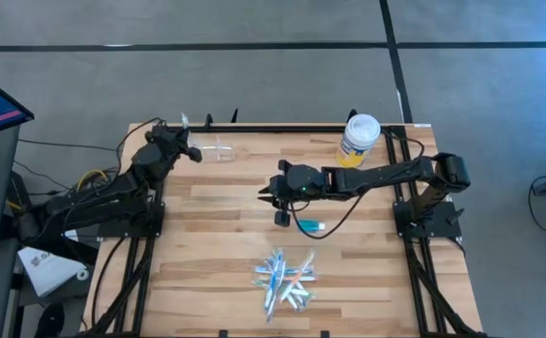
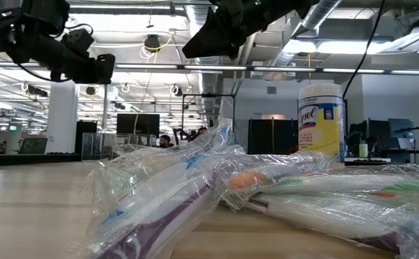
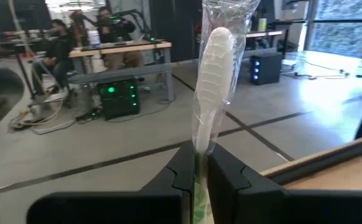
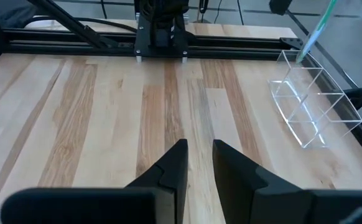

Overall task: Pick & Place toothbrushing station
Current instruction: Put the green toothbrush into the transparent organizer

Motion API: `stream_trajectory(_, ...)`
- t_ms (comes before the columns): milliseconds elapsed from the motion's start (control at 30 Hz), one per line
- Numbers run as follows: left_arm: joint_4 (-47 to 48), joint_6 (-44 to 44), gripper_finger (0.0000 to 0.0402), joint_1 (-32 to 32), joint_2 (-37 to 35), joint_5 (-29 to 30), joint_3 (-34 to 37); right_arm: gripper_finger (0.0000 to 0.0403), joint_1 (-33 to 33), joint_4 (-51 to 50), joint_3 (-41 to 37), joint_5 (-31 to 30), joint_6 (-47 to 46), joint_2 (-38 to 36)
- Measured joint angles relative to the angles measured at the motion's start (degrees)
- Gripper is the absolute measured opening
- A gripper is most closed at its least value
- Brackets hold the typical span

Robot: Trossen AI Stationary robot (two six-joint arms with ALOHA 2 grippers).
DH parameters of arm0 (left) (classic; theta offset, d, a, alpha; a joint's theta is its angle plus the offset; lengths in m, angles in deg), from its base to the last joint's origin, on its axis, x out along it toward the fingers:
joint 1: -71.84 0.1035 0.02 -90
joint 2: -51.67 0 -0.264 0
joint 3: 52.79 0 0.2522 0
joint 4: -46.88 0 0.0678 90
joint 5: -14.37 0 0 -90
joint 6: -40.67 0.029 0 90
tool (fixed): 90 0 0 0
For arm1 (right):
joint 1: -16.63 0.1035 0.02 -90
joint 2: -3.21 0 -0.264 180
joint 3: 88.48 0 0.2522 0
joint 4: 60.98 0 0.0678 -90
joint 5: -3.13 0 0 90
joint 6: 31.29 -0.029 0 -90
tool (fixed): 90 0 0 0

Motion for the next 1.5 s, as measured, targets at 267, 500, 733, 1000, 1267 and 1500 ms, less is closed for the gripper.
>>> stream_trajectory(267, 2.4, -0.2, 0.0011, 3.5, 0.0, 0.0, 0.0, 0.0066, 0.0, 0.1, 0.0, 0.0, 0.0, 0.0)
stream_trajectory(500, 2.2, -1.6, 0.0013, 5.2, 0.7, -2.6, 0.0, 0.0066, 0.0, 0.5, 0.0, 0.0, 0.0, 0.0)
stream_trajectory(733, 1.8, -3.5, 0.0013, 7.0, 5.8, -3.6, 0.0, 0.0066, 0.0, 0.7, 0.0, 0.0, 0.0, 0.0)
stream_trajectory(1000, -1.4, -4.0, 0.0014, 7.4, 11.1, -4.9, 0.0, 0.0066, 0.0, 0.7, 0.0, 0.0, 0.1, 0.0)
stream_trajectory(1267, -2.2, -5.0, 0.0014, 7.6, 14.7, -4.9, 0.0, 0.0066, 0.0, 0.7, 0.0, 0.0, 0.2, 0.0)
stream_trajectory(1500, -2.3, -5.9, 0.0016, 8.9, 16.8, -4.8, 0.0, 0.0066, 0.0, 0.7, 0.0, 0.0, 0.2, 0.0)
